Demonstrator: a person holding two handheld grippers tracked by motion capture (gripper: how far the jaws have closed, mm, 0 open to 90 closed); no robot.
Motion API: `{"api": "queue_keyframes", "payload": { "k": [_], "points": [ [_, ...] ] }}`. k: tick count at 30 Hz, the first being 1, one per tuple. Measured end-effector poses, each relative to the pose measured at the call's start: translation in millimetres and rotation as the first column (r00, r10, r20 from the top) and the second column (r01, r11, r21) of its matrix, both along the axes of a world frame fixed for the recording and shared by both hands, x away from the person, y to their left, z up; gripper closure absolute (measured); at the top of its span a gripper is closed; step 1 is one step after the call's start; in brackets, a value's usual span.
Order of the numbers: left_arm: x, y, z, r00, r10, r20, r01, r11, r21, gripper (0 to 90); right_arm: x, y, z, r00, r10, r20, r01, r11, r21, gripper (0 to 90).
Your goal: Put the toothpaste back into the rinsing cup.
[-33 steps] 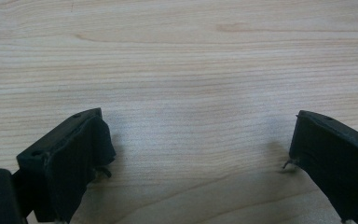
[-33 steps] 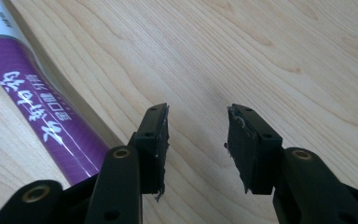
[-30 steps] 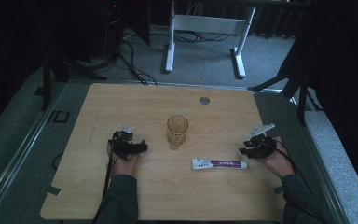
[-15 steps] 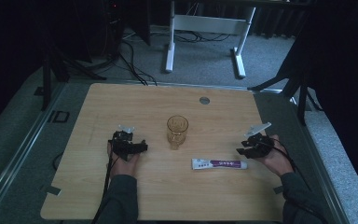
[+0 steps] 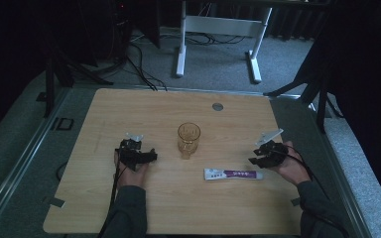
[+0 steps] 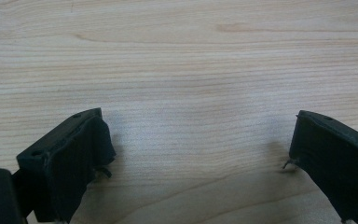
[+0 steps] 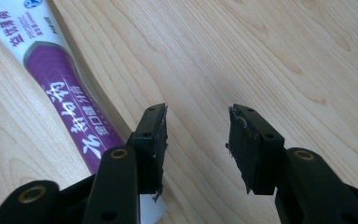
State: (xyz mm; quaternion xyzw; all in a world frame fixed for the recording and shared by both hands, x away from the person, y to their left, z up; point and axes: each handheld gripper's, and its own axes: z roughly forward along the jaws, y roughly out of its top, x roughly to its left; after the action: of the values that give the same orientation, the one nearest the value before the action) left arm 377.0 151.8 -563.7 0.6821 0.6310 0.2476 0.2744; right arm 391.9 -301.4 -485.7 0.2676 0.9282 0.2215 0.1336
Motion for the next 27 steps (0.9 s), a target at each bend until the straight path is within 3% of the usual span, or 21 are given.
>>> {"api": "queue_keyframes", "payload": {
  "k": [27],
  "points": [
    [0.0, 0.0, 0.0, 1.0000, 0.000, 0.000, 0.000, 1.0000, 0.000, 3.5, 2.8, 23.4, 13.8, 0.9953, 0.094, -0.025, -0.095, 0.994, -0.045, 58.0]
  ]
}}
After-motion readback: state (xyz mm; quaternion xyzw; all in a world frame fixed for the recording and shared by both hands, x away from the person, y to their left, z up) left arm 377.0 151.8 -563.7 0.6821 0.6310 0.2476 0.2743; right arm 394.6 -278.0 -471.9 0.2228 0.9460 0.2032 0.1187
